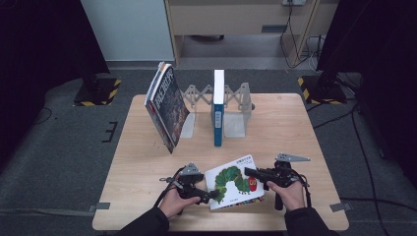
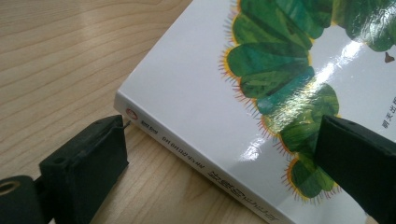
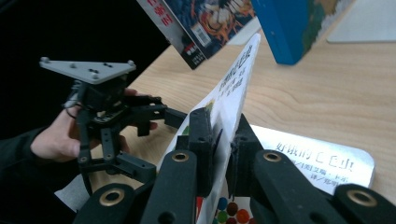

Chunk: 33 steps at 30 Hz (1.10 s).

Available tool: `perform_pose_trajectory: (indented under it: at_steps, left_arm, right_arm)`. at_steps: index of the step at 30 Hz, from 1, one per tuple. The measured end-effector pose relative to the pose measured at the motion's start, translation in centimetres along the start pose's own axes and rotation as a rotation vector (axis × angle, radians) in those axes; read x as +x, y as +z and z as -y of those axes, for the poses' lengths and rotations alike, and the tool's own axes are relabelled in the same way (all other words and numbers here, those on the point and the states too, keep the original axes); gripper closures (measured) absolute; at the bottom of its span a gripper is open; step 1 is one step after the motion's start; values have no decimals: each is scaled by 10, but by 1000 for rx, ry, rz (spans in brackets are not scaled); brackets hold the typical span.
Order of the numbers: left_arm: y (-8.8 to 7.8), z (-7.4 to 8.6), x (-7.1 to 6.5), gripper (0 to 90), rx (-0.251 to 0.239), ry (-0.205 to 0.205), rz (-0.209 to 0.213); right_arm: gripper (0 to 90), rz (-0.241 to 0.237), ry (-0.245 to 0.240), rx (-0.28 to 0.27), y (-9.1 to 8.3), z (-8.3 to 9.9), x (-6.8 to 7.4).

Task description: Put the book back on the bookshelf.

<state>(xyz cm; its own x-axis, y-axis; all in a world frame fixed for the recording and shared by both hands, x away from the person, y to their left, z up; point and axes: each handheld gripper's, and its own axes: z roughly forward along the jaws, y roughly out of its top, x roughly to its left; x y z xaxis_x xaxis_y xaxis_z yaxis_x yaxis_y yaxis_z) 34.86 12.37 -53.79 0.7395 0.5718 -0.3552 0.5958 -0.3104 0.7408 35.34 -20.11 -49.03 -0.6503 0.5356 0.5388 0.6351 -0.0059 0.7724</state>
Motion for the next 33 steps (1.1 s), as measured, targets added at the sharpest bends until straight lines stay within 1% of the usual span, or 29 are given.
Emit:
perform_pose_trajectory:
  at_steps: [2, 3, 4, 5, 7, 10, 12, 14, 19, 24, 27, 28, 30, 33]
  left_arm:
    - [0, 0, 0, 13, 1, 1, 14]
    - [1, 0, 0, 13, 4, 7, 23]
    - [1, 0, -1, 13, 12, 18, 42]
    - [2, 0, -1, 12, 15, 23, 41]
    - [2, 0, -2, 7, 13, 17, 49]
    - [2, -1, 1, 9, 4, 0, 62]
    - [2, -1, 2, 14, -1, -10, 62]
    - [2, -1, 1, 17, -2, -10, 59]
    - [2, -1, 2, 32, -3, -10, 54]
    - [2, -1, 2, 33, -6, -12, 55]
    - [2, -1, 3, 33, -8, -22, 53]
    - [2, -1, 3, 33, -12, -21, 61]
    - [1, -1, 3, 34, -10, -22, 55]
    - [1, -1, 4, 34, -13, -24, 56]
  right_arm:
    - [833, -11, -10, -10, -1, -1, 2]
    - [833, -10, -16, -13, -2, -2, 2]
    - [832, -15, -21, -15, -2, -2, 2]
    - [832, -14, -24, -14, -2, -2, 2]
    - [831, -22, -19, -16, -2, -2, 1]
    - [828, -18, -6, -17, -2, 0, -1]
    - [826, -5, -2, -15, -1, 0, -2]
    - [821, 19, -7, -6, -1, 1, -3]
    - [805, 52, -17, 13, 0, 4, -6]
    - [785, 99, -18, 42, 3, 8, -9]
    - [762, 129, -21, 58, 6, 10, -10]
    - [752, 141, -24, 66, 6, 11, -10]
    - [733, 163, -32, 79, 8, 12, -11]
    - [714, 183, -39, 93, 11, 14, -12]
